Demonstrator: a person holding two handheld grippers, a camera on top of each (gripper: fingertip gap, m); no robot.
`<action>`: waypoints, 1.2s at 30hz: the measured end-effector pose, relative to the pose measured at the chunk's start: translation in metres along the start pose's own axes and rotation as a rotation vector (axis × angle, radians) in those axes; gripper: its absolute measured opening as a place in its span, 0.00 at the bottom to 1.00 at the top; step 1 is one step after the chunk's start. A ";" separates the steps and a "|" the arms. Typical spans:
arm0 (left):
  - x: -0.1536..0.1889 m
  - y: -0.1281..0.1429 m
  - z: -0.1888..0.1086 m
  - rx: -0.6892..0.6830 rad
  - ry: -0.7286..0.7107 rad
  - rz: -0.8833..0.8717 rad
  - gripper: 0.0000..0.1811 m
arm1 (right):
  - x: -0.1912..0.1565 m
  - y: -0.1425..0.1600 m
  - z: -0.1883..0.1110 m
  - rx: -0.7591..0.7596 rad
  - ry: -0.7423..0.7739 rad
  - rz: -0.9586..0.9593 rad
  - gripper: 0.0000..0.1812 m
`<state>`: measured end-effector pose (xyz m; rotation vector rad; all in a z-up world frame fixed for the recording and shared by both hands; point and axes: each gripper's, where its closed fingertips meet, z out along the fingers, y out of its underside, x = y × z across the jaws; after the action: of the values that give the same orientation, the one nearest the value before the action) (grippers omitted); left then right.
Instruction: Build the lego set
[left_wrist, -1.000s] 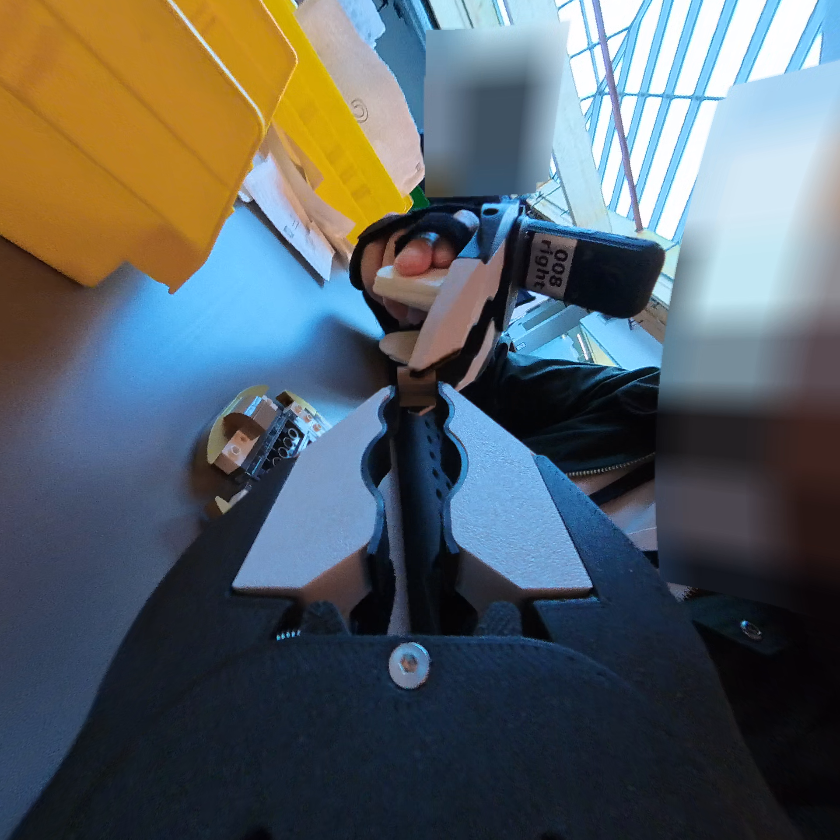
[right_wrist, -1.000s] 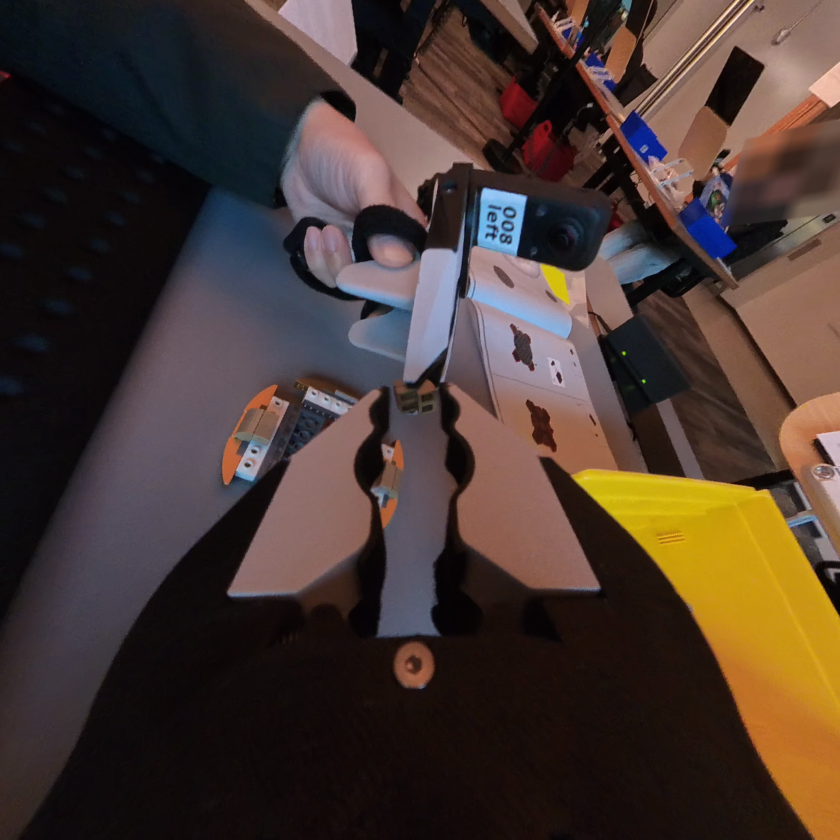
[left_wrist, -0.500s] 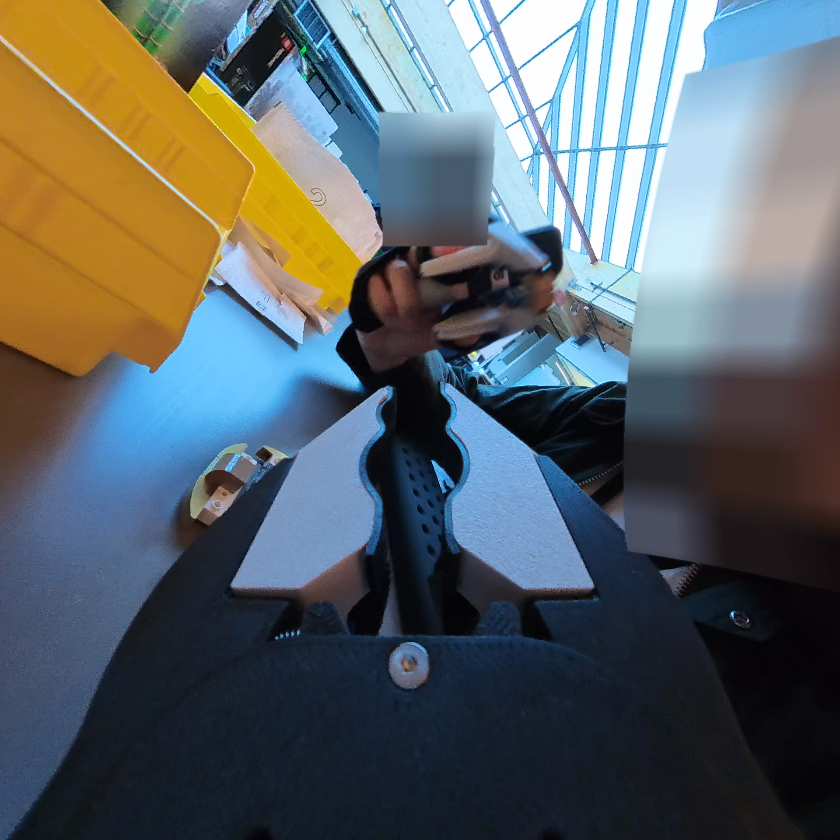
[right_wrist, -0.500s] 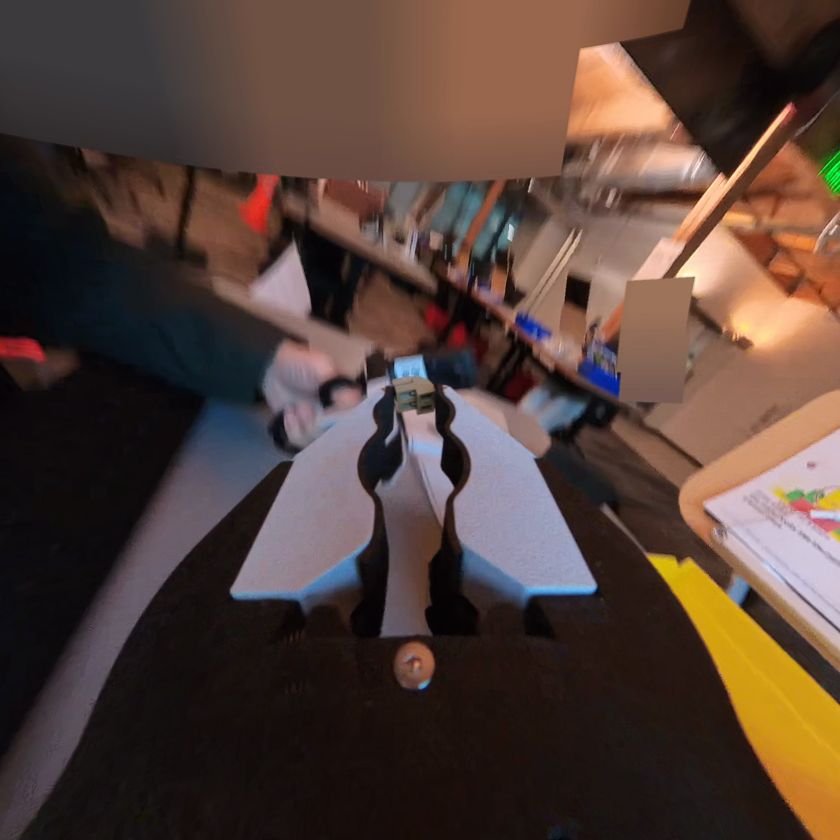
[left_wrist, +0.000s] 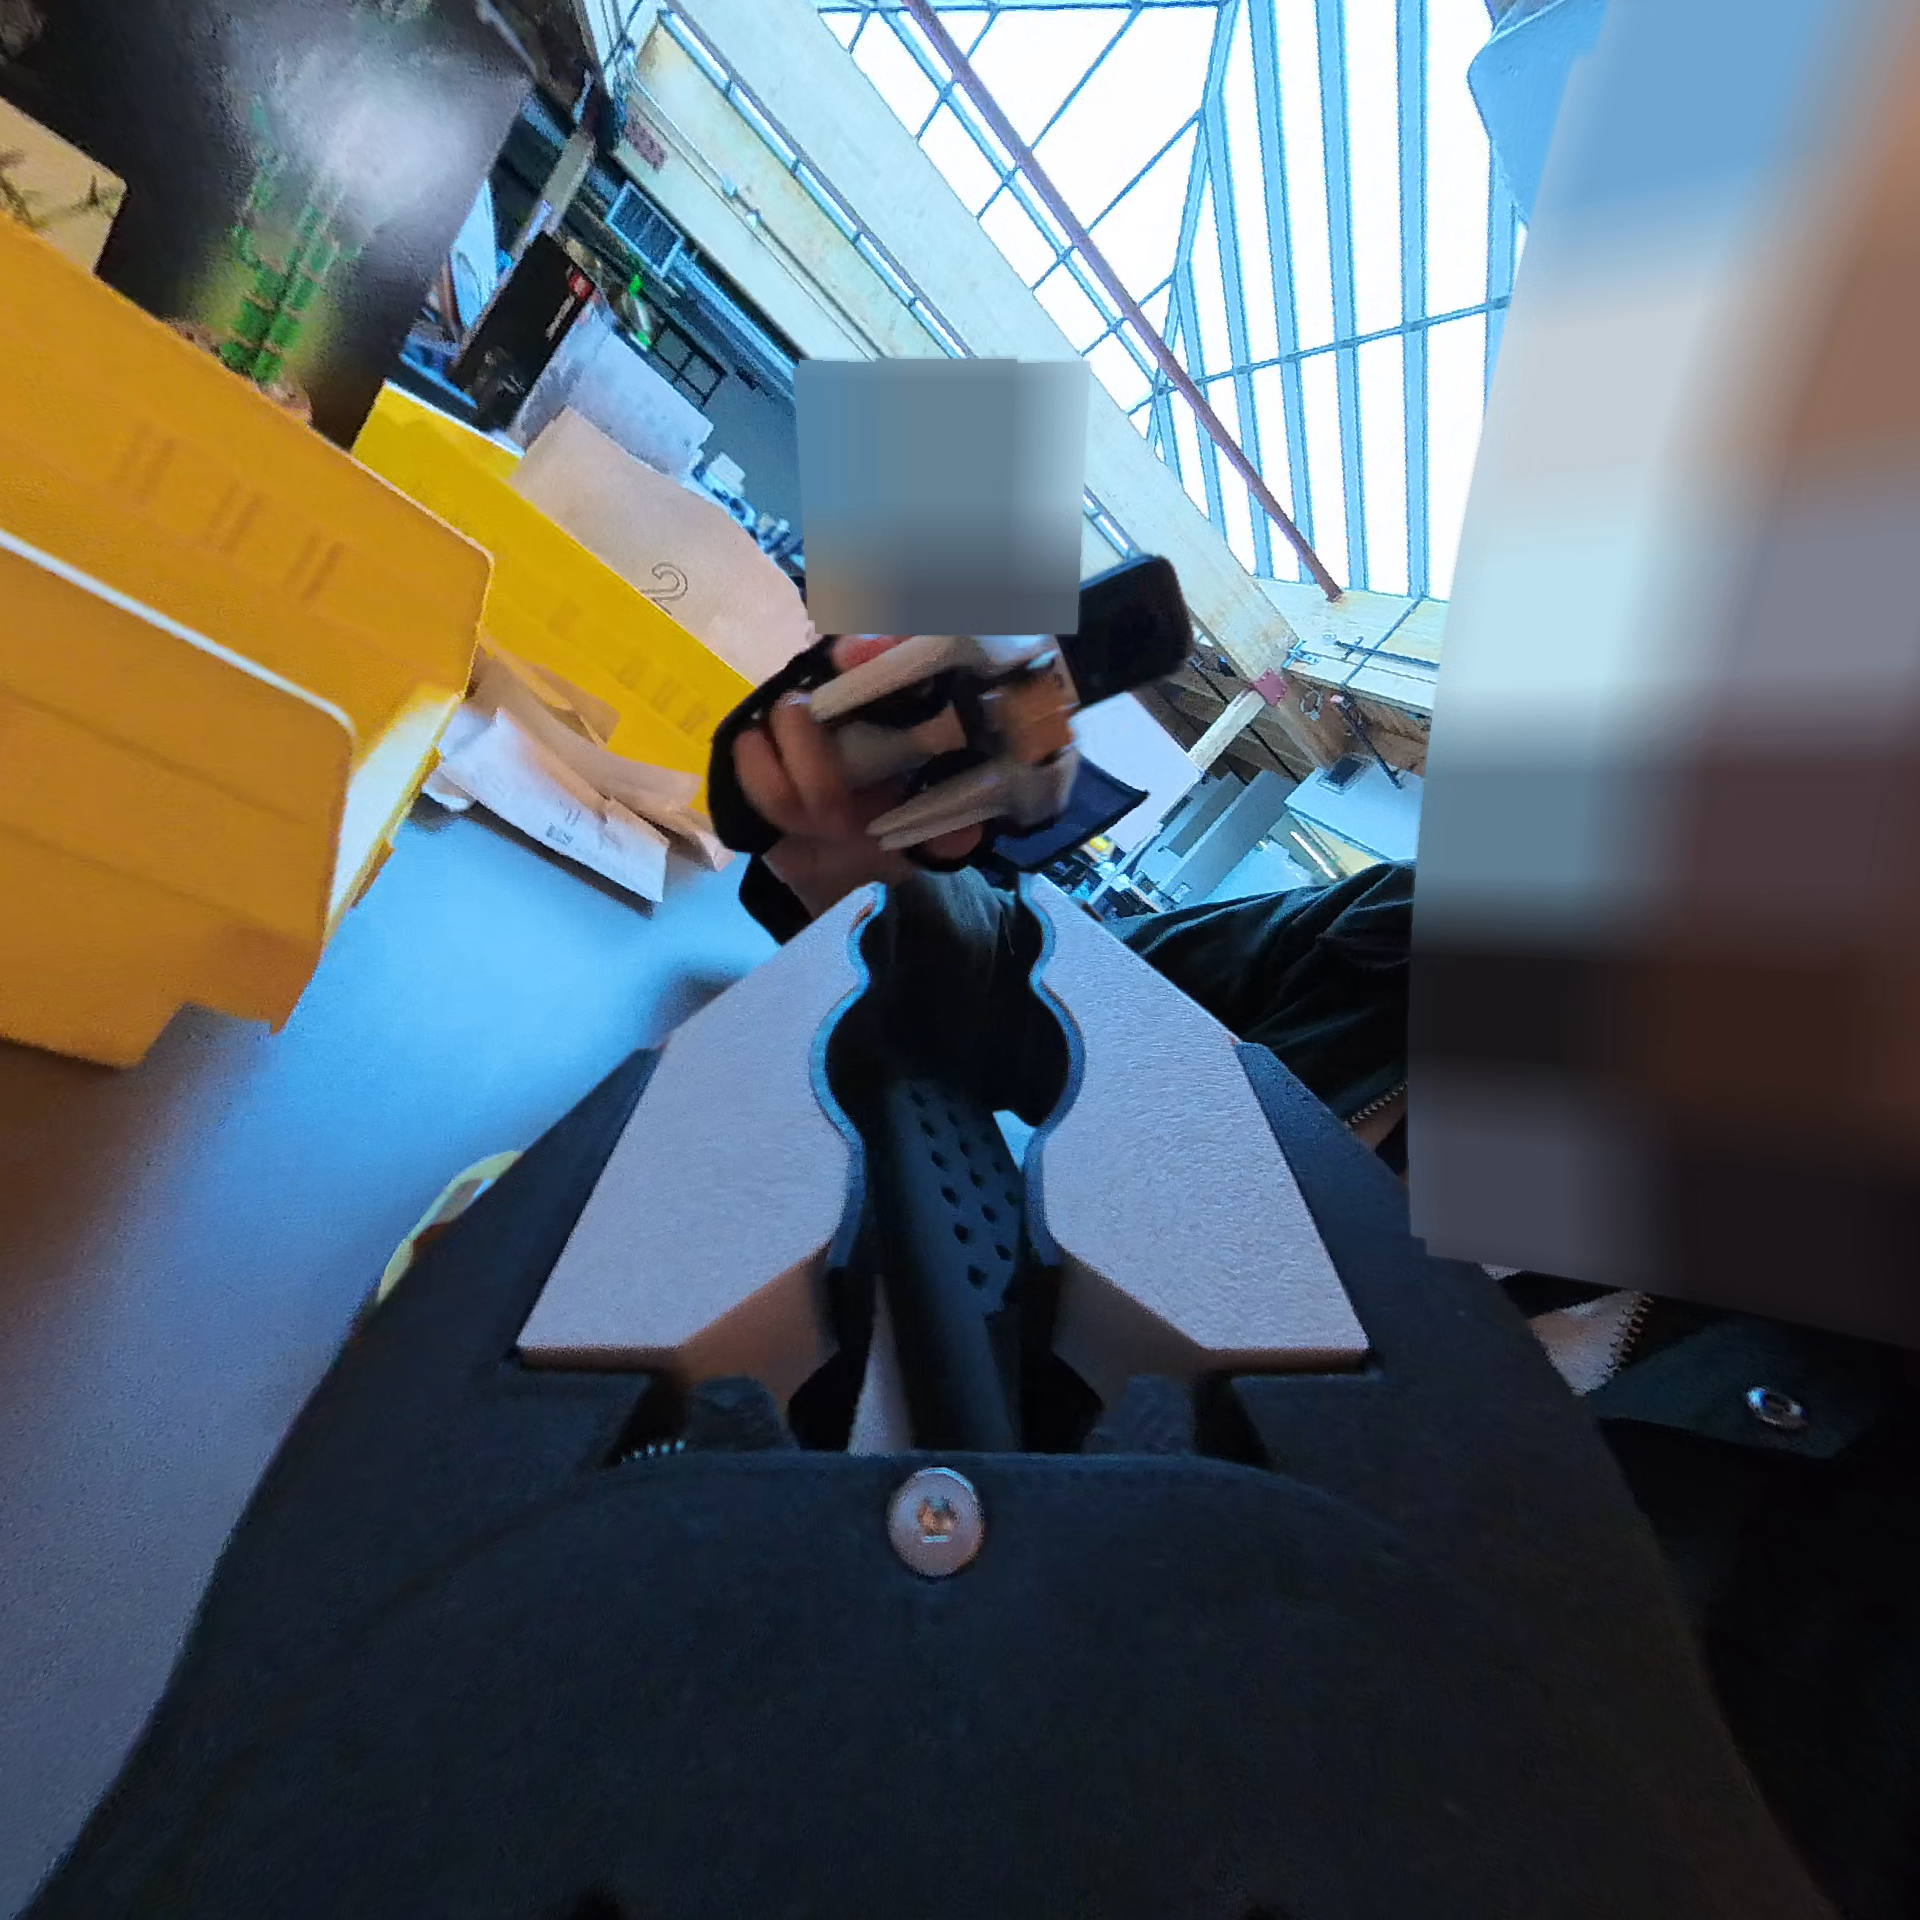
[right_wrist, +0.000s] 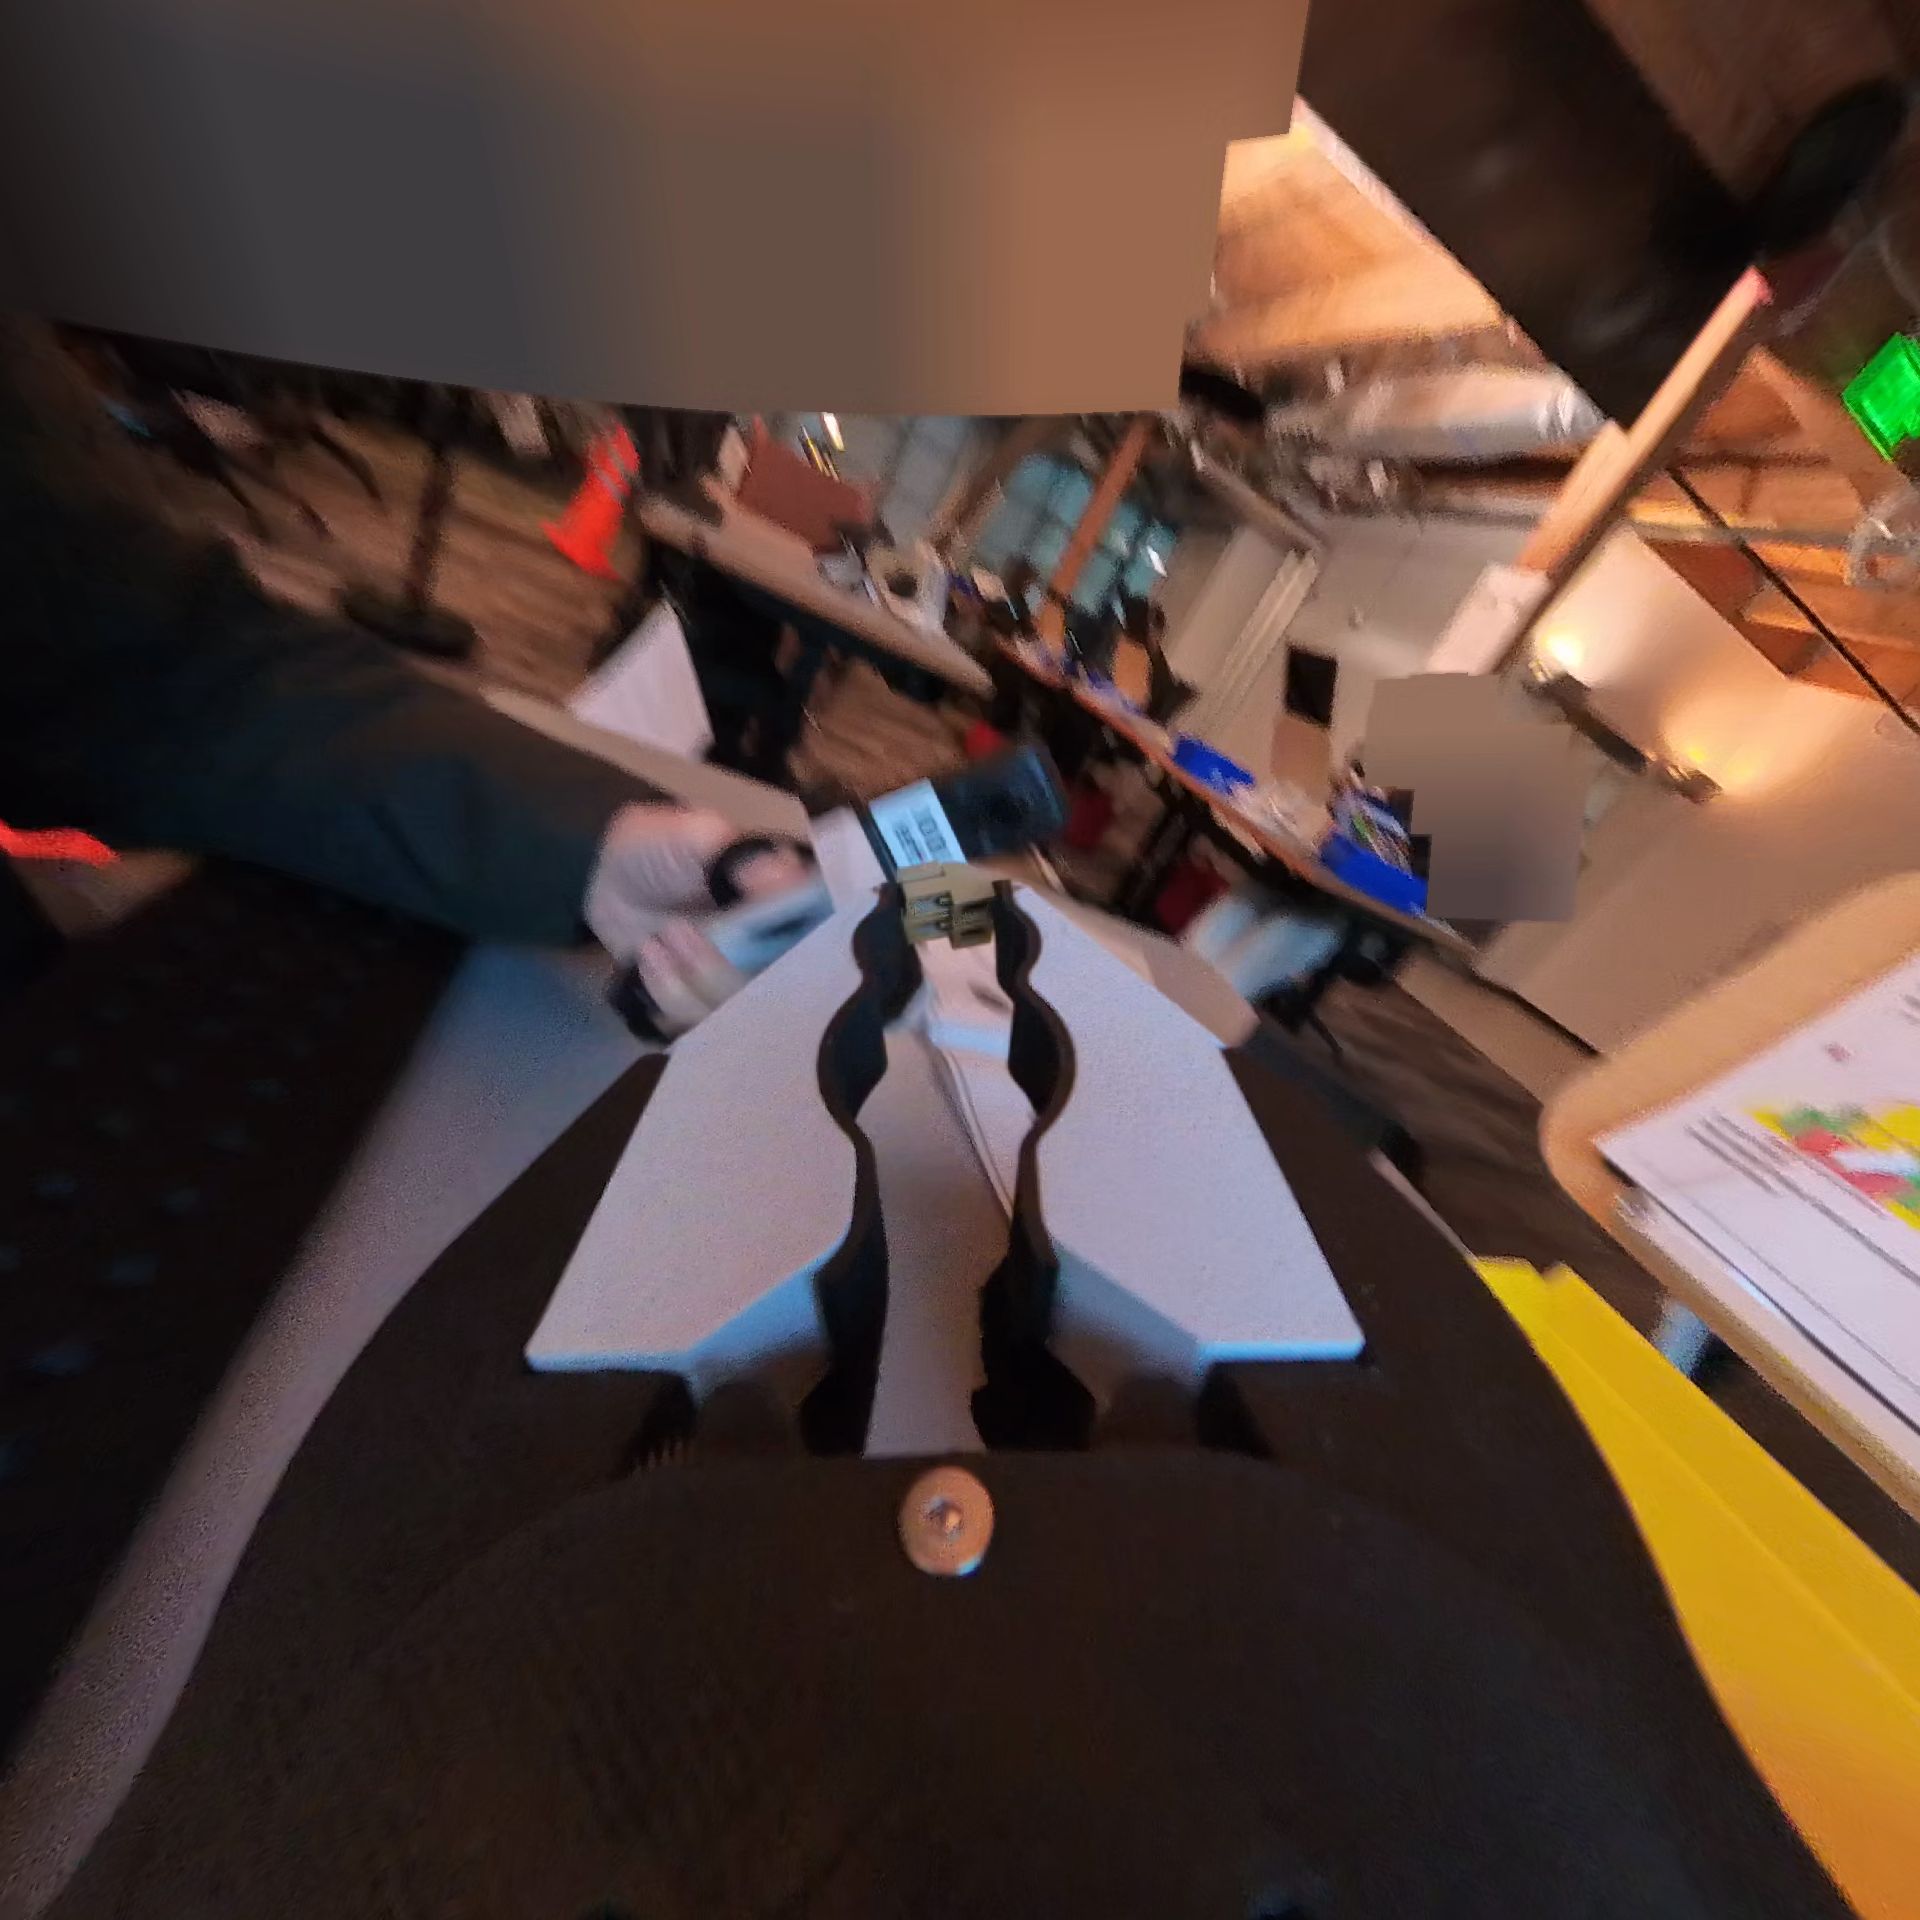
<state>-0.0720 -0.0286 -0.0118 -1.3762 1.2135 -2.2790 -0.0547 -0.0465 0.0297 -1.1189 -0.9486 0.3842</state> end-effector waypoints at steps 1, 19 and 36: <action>0.001 0.000 0.002 0.001 -0.009 0.019 0.14 | 0.002 0.016 0.004 -0.088 0.031 -0.044 0.08; -0.026 0.016 0.007 -0.084 -0.177 0.096 0.08 | -0.013 0.068 0.022 -0.429 0.055 -0.427 0.09; -0.021 0.017 0.007 -0.101 -0.165 0.121 0.08 | -0.019 0.066 0.023 -0.423 0.032 -0.415 0.09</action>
<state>-0.0588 -0.0314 -0.0367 -1.4502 1.3347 -2.0057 -0.0714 -0.0182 -0.0344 -1.2625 -1.2362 -0.1822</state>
